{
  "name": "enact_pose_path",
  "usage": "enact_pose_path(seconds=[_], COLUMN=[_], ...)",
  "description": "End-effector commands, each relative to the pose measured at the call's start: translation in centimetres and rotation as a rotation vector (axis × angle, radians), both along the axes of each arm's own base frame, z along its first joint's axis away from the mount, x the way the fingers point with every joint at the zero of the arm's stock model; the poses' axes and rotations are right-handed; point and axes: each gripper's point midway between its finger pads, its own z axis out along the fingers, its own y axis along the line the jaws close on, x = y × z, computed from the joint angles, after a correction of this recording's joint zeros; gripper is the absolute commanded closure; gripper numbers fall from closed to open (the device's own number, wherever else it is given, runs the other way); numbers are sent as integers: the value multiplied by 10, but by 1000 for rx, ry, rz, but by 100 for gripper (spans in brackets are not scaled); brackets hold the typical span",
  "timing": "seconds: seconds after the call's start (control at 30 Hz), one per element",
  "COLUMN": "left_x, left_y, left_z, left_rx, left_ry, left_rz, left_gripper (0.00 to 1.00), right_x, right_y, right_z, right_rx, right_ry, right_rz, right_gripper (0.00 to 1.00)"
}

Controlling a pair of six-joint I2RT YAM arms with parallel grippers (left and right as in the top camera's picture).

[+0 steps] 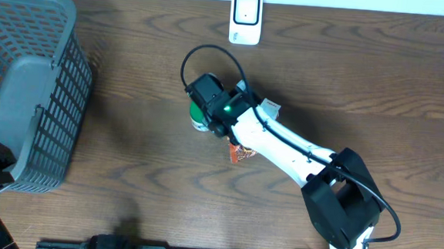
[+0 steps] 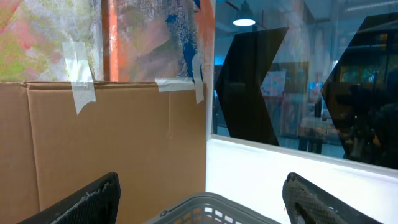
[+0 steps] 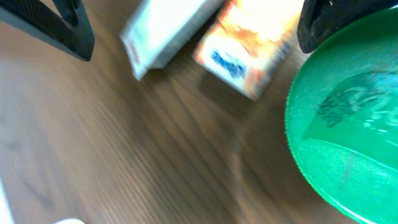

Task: Scan the item barcode
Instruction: 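Lift the bottle and carry it toward the white scanner, then raise the bottle up in front of the scanner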

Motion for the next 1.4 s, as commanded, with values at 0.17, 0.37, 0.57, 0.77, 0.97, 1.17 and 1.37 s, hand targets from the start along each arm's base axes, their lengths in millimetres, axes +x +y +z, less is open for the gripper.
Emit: enact_pose_path(seconds=[0.17, 0.37, 0.57, 0.77, 0.97, 1.17, 1.37], left_x=[0, 0, 0, -1, -1, -1, -1], left_y=[1, 1, 1, 1, 1, 1, 1], left_z=[0, 0, 0, 1, 1, 1, 1], left_rx=[10, 10, 10, 10, 10, 10, 10], left_ry=[4, 4, 4, 0, 0, 0, 0], left_rz=[11, 11, 11, 11, 11, 11, 11], left_gripper=[16, 16, 16, 16, 16, 16, 16], right_x=[24, 23, -39, -56, -50, -37, -17], right_y=[27, 14, 19, 46, 58, 71, 80], right_z=[10, 25, 76, 117, 115, 106, 95], right_rx=[309, 411, 553, 704, 894, 984, 1006], right_ry=[-17, 15, 335, 418, 526, 563, 552], right_rz=[-115, -323, -521, -479, -823, -986, -1109], right_gripper=[1, 1, 1, 1, 1, 2, 7])
